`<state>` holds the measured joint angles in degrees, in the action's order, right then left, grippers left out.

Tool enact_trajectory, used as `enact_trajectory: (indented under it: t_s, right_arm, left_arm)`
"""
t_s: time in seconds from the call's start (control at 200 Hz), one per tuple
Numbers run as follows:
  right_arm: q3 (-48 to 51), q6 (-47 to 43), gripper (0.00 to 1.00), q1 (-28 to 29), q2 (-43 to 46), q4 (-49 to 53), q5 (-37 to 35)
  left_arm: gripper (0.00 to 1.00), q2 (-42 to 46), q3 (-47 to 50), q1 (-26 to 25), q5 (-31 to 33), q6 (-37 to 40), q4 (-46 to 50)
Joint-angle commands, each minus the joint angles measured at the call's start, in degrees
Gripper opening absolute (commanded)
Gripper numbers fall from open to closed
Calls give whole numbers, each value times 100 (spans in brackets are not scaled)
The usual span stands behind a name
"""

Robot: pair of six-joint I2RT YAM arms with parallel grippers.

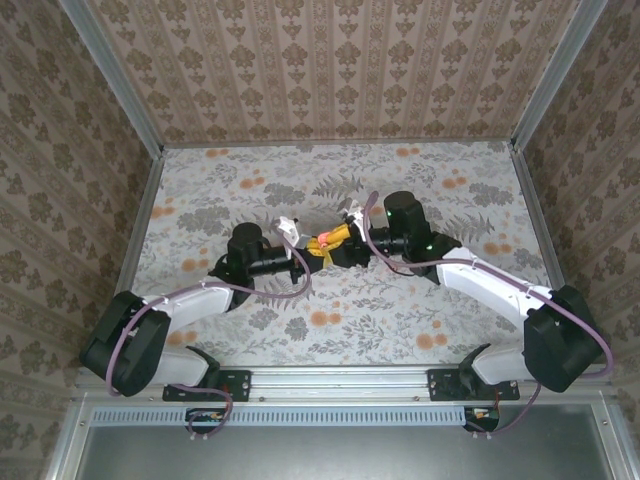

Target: Insert the wireless bluetooth earbuds into the charging case

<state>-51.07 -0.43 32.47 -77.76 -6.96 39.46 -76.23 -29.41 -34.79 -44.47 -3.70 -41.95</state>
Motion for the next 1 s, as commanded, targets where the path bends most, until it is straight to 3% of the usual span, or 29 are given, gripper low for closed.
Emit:
enact_trajectory:
  t_s: [0.0,0.545,0.64,0.85,0.995]
  right_arm:
    - [-131,124,46,-132,-109,193,-267]
    - [-168,700,52,-215,105,-123,-431]
    - [-147,968,52,-214,343,-53,-730]
    - [-168,1842,51,10,963,922,-2105]
    - [-113,2274,50,118,1212,1347,-2352]
  left_arm:
    - [16,32,-167,-37,-167,332,-401]
    - [16,-112,-127,-37,46,654,-239]
    - [16,-97,-92,-37,199,755,-193]
    - [16,-13,16,-37,603,911,-182]
    - [16,-33,23,-37,659,933,-164]
